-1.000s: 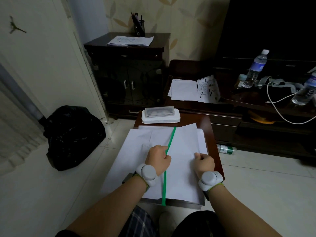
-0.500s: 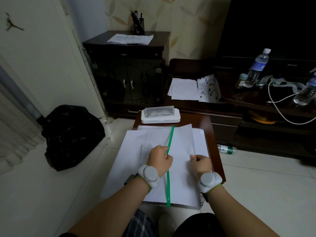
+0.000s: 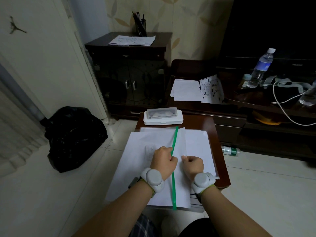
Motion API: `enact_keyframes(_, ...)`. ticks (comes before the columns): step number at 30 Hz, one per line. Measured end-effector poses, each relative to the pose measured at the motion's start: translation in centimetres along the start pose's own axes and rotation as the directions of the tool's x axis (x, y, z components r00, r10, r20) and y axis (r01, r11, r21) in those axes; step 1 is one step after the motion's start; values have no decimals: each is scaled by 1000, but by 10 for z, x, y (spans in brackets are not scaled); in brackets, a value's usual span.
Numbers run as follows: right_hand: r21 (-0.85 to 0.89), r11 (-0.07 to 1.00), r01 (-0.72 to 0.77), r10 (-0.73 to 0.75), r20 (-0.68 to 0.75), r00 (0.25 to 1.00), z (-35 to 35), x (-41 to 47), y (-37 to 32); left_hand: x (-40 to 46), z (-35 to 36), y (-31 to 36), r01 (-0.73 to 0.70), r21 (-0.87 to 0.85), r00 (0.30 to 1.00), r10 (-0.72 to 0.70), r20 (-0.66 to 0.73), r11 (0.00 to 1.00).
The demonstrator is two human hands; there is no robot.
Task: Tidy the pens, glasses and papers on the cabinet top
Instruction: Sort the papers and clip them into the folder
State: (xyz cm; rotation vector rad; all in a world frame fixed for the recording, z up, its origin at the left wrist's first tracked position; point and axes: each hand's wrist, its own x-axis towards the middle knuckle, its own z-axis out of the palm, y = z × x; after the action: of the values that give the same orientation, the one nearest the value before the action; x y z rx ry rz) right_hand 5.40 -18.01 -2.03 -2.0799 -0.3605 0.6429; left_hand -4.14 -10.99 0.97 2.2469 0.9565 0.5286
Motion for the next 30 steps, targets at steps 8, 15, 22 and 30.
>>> enact_keyframes(8, 12, 999, 31, -31, 18, 999, 17, 9, 2, 2, 2, 0, -29, 24, 999, 30, -33, 999)
enact_keyframes(15, 103, 994, 28, -36, 77, 996, 31, 12, 7, 2, 6, 0, 4, -47, 999, -6, -39, 999)
enact_keyframes(22, 212, 977, 8, -40, 149, 988, 39, 11, 11, 3, 9, 0, -24, -51, 997, 20, -70, 998)
enact_keyframes(30, 93, 992, 86, -103, 192, 976, 33, 6, 0, 2, 11, -1, -40, -98, 996, 32, -82, 994)
